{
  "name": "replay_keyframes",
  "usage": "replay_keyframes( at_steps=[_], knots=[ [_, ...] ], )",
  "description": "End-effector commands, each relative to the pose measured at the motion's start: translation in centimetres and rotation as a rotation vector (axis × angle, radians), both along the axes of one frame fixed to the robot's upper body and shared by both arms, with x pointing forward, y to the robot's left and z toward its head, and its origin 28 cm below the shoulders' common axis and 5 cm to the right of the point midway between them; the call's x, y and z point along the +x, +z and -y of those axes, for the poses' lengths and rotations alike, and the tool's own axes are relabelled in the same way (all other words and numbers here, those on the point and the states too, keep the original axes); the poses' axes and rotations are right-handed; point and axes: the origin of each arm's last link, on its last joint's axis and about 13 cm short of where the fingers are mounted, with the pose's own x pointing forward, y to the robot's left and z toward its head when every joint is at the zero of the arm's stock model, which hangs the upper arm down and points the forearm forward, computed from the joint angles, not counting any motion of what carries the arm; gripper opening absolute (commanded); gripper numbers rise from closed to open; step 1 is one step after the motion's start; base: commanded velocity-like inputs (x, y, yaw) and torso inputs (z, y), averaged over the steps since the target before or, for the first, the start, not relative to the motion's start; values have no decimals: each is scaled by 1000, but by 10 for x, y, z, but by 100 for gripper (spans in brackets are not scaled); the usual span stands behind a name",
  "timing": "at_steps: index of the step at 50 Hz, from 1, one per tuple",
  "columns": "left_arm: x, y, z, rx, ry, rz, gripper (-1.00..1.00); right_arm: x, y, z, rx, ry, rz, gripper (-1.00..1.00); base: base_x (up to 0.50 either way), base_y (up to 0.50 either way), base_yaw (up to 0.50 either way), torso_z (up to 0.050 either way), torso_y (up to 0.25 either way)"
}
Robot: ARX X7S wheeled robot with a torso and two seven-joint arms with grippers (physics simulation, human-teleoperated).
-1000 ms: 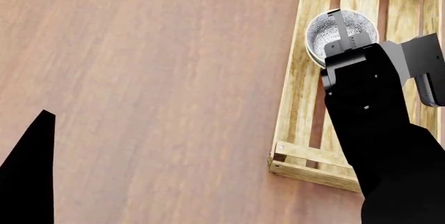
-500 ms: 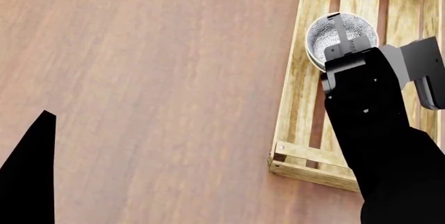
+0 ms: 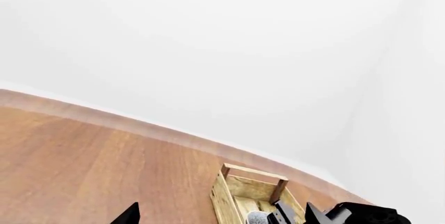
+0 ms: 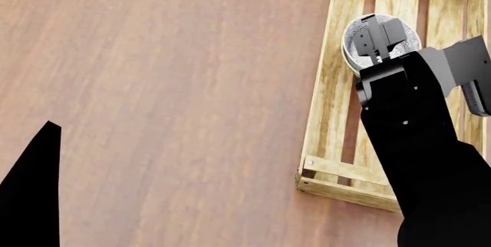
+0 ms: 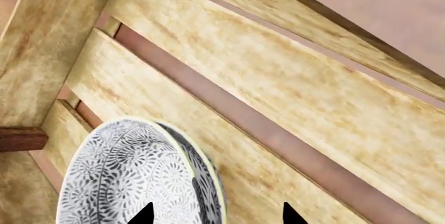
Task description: Stack the right bowl on the left bowl and place them in the tray.
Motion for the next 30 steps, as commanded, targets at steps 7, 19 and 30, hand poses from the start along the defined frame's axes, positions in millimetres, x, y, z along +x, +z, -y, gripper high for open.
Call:
replay_keyframes(
  at_steps=[7,19,30],
  knots=[
    [0,0,0,-2,-3,-1,100,0,3,1,-18,4,3,100,0,0,0,0,0],
    [-1,-1,1,1,-5,-3,100,1,18,-5,-77,21,9,100,0,0,0,0,0],
    [-2,0,2,2,-7,-3,100,1,13,-1,-147,-29,-70,100,0,0,0,0,0]
  ],
)
